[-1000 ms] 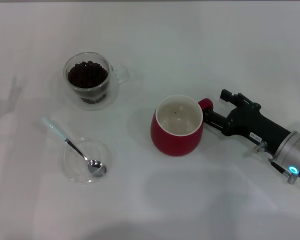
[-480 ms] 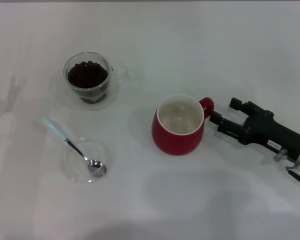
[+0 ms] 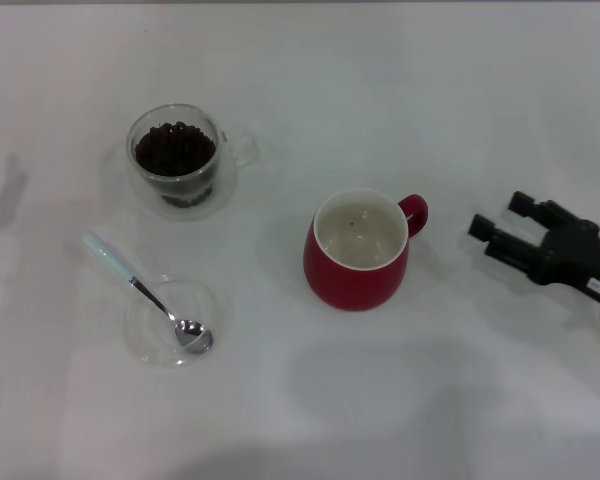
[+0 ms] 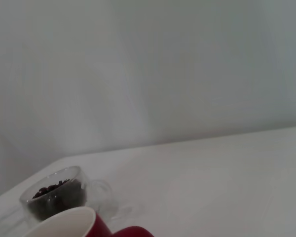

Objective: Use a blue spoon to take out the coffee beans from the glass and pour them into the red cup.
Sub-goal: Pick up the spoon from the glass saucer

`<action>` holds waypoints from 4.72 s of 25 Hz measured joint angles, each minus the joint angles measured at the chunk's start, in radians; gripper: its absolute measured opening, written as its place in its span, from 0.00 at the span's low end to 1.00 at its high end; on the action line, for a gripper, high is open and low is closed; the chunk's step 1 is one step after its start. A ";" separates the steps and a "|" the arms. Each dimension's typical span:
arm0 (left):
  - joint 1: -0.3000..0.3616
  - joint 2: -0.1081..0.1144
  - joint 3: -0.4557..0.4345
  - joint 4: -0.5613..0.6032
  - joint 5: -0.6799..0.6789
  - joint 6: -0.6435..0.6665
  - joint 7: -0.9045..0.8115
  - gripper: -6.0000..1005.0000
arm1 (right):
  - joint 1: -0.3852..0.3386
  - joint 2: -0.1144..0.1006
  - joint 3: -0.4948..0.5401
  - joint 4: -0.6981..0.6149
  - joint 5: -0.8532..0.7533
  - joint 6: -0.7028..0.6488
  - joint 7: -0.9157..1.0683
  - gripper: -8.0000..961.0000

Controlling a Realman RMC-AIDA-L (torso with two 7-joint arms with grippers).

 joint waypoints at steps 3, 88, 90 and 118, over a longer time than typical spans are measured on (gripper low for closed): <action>0.009 0.001 0.002 -0.021 0.002 0.003 -0.158 0.87 | -0.015 -0.001 0.001 0.050 0.055 -0.045 0.001 0.91; -0.224 0.074 0.262 -0.336 0.697 0.069 -1.061 0.36 | 0.093 0.001 0.001 0.145 0.530 0.066 0.050 0.91; -0.223 0.074 0.262 -0.336 0.697 0.071 -1.063 0.35 | 0.094 0.001 0.000 0.144 0.531 0.068 0.050 0.91; -0.193 0.067 0.275 -0.336 0.690 0.075 -1.056 0.30 | 0.101 0.002 0.000 0.132 0.545 0.077 0.049 0.91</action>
